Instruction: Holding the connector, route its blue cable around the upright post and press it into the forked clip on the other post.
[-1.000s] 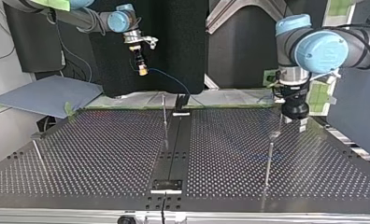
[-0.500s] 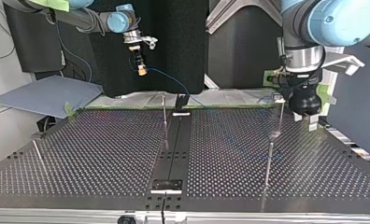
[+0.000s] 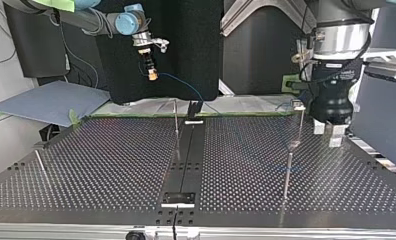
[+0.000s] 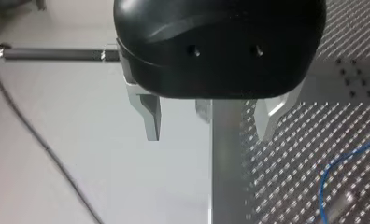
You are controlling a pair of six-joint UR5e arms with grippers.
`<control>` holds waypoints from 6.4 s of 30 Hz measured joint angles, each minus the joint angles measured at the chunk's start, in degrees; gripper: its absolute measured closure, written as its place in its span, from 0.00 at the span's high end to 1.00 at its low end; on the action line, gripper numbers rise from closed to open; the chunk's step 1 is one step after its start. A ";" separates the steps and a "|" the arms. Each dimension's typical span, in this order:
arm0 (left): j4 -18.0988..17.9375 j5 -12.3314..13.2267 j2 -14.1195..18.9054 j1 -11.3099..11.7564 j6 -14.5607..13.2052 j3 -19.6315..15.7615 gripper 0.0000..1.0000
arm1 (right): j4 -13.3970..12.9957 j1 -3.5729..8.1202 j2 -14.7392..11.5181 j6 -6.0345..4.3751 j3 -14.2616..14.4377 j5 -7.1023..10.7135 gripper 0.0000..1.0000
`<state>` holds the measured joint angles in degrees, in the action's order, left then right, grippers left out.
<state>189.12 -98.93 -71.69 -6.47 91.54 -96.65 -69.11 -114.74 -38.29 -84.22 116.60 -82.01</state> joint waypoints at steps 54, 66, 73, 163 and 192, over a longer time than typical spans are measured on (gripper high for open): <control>14.43 -10.23 -7.00 -3.37 -4.51 2.83 1.00 | -0.57 0.03 0.00 0.18 -0.18 0.09 0.00; 14.43 -10.28 -6.75 -3.38 -4.28 2.83 1.00 | -0.60 -0.01 0.00 0.18 -0.19 0.17 0.00; 13.32 -10.09 -6.78 -3.39 -5.19 2.82 1.00 | -0.60 -0.01 0.00 0.18 -0.19 0.23 0.00; -18.20 -21.89 -29.22 -14.52 -17.37 6.03 1.00 | -1.71 -1.10 0.02 0.60 -0.26 1.32 0.00; -21.84 -29.44 -36.02 -14.95 -19.50 10.31 1.00 | -1.75 -1.64 0.02 0.72 -0.26 1.32 0.00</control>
<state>167.28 -128.37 -107.71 -21.42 72.04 -86.34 -70.85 -116.38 -38.26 -83.50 116.34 -80.69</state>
